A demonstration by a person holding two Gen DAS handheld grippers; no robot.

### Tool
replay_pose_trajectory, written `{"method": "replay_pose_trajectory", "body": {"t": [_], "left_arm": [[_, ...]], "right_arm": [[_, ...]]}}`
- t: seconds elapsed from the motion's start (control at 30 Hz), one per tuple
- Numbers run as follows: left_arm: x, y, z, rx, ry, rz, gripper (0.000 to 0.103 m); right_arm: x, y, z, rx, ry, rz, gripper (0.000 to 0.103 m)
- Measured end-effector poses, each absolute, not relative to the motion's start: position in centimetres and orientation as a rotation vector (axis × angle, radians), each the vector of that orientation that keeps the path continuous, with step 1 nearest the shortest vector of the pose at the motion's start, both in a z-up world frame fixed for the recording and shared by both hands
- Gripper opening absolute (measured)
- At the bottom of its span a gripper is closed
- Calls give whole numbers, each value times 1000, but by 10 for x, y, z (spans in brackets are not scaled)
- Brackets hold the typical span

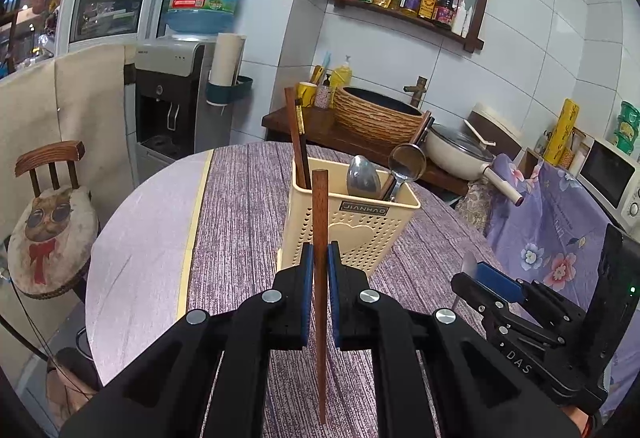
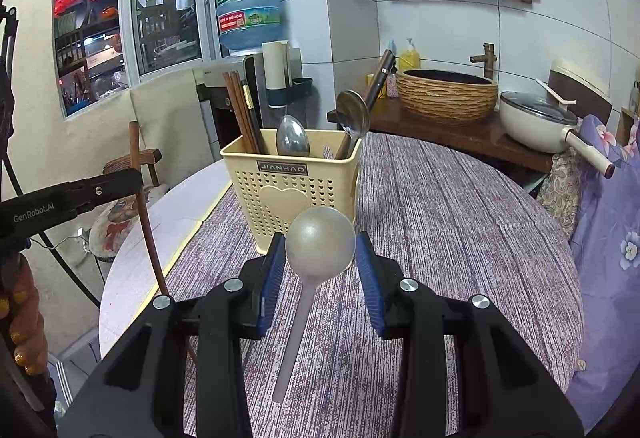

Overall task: Organize utensils
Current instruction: 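Lower the spoon into the holder and open the right tool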

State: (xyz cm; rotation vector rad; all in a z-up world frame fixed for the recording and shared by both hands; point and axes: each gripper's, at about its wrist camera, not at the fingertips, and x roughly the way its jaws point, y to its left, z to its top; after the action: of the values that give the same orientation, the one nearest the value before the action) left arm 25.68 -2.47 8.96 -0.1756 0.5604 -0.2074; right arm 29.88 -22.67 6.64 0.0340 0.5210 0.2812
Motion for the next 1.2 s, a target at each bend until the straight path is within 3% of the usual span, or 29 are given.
{"method": "replay_pose_trajectory", "body": {"t": [0.3, 0.63, 0.67, 0.83, 0.93, 1.2], "left_arm": [[260, -23, 126, -176, 495, -233, 8], [293, -28, 215, -171, 400, -249, 8], [297, -29, 226, -173, 386, -251, 1], [317, -40, 256, -140, 315, -206, 2], [332, -46, 249, -113, 298, -157, 2], [346, -12, 160, -165, 443, -128, 2]], "right_arm": [[304, -225, 95, 17, 482, 297, 37], [337, -210, 189, -62, 327, 258, 37], [344, -208, 200, -68, 310, 245, 37], [383, -196, 228, -110, 257, 170, 37], [409, -192, 215, -121, 264, 137, 37], [404, -198, 154, -54, 352, 186, 37]]}}
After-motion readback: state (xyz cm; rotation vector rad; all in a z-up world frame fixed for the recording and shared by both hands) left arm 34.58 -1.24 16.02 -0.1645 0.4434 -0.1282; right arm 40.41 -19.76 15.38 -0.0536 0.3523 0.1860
